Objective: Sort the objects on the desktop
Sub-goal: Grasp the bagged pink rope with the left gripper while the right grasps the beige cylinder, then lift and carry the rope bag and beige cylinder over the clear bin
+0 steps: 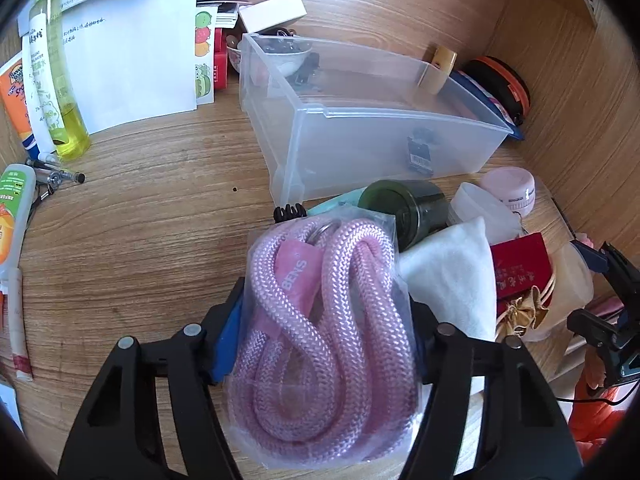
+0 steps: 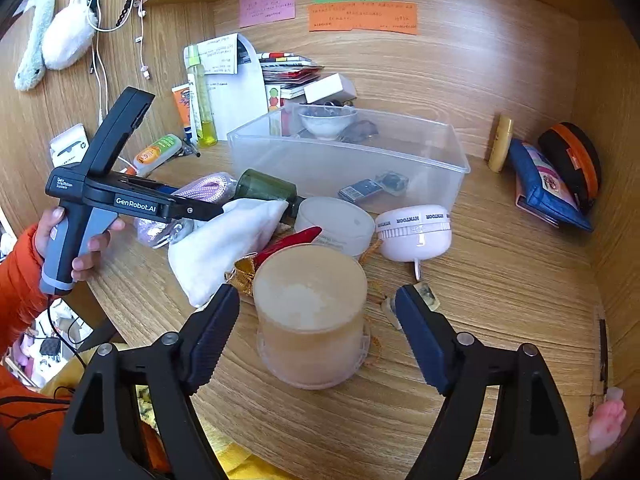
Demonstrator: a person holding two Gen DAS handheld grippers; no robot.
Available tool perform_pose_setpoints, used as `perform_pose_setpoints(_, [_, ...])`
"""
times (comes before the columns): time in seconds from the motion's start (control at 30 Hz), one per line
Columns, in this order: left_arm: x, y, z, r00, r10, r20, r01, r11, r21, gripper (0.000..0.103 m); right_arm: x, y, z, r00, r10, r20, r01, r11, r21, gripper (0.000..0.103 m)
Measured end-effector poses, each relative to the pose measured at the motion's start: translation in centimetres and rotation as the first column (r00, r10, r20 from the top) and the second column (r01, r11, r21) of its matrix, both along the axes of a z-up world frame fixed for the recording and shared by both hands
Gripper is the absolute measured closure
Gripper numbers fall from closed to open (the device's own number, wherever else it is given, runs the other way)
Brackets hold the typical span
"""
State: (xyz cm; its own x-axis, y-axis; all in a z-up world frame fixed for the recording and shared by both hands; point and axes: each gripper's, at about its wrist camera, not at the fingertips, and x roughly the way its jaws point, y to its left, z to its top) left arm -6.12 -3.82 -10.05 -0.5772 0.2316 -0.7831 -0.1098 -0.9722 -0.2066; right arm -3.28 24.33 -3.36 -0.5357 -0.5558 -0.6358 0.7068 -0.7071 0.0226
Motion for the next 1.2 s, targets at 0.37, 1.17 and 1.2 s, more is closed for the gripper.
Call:
perform_pose_setpoints(0.37, [3.8,-1.1,0.7,0.998,-0.034,-0.043,0.031,0.997,-0.074,0.04,-0.5,-1.2,-2.1,1.0,0.011,0.016,-0.011,1.0,0.024,0.044])
perform_pose_setpoints(1.17, [2.5,-2.1,0.0,0.999,0.025,-0.028,-0.025,1.0,-0.017,0.044,-1.4,0.9,0.1,0.998,-0.028,0.054,0.032,0.996,-0.078,0.048])
perform_pose_setpoints(1.2, [2.7,-2.2,0.2,0.999,0.034,-0.04,-0.035,0.999,-0.023,0.044,-1.4,1.2,0.4,0.998,-0.032,0.048,0.036,0.996,-0.082,0.048])
